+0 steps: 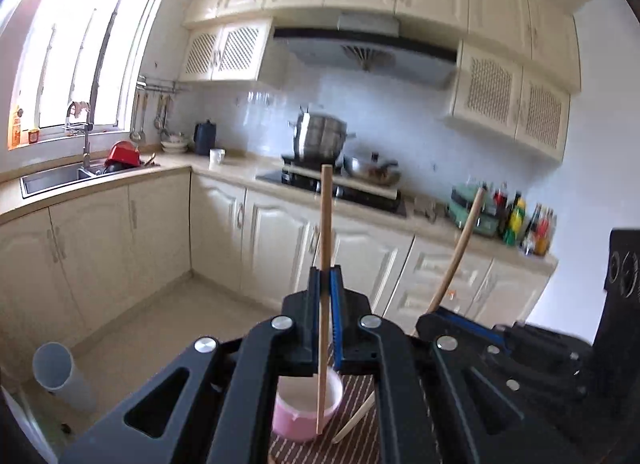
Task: Organize utensils
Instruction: 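Lift the chopsticks upright and carry both grippers over the pink cup, then open the left gripper over the pink cup while the right gripper releases its chopstick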
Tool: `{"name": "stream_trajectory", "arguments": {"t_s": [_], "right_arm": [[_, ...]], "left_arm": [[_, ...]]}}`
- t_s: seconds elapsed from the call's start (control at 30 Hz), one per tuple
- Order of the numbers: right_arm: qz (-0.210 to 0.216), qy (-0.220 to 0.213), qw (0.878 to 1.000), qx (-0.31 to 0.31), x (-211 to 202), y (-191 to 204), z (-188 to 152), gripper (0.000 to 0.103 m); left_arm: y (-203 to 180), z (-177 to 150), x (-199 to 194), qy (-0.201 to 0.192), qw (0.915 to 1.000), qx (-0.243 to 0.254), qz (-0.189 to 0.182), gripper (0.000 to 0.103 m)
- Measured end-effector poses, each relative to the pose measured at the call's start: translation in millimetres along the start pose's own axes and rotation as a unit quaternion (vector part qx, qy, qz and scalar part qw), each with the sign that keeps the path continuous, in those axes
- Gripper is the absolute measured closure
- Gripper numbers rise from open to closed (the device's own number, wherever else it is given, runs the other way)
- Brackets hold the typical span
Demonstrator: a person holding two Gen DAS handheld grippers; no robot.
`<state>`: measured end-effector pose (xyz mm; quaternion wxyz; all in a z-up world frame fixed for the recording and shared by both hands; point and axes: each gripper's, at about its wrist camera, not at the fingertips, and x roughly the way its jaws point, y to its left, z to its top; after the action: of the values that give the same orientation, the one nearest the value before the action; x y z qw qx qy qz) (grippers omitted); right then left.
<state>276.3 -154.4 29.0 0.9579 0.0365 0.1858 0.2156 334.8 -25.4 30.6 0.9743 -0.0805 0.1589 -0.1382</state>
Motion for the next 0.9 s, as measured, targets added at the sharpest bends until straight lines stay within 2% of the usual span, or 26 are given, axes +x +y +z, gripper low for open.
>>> {"name": "stream_trajectory", "arguments": {"t_s": [0.17, 0.3, 0.5, 0.9], "right_arm": [[-0.033, -0.034, 0.999, 0.001, 11, -4, 5, 0.097], [-0.044, -0.053, 0.998, 0.008, 19, -6, -1, 0.097], [-0.044, -0.025, 0.999, 0.012, 40, -13, -25, 0.097], [-0.046, 0.008, 0.999, 0.018, 57, -20, -56, 0.097]], "left_arm": [[1, 3, 13, -0.033, 0.9994, -0.001, 0.014, 0.097], [4, -8, 31, -0.025, 0.9996, -0.003, 0.013, 0.097], [19, -39, 56, 0.011, 0.9997, -0.002, 0.023, 0.097], [29, -74, 69, 0.045, 0.9986, 0.01, 0.026, 0.097]]}}
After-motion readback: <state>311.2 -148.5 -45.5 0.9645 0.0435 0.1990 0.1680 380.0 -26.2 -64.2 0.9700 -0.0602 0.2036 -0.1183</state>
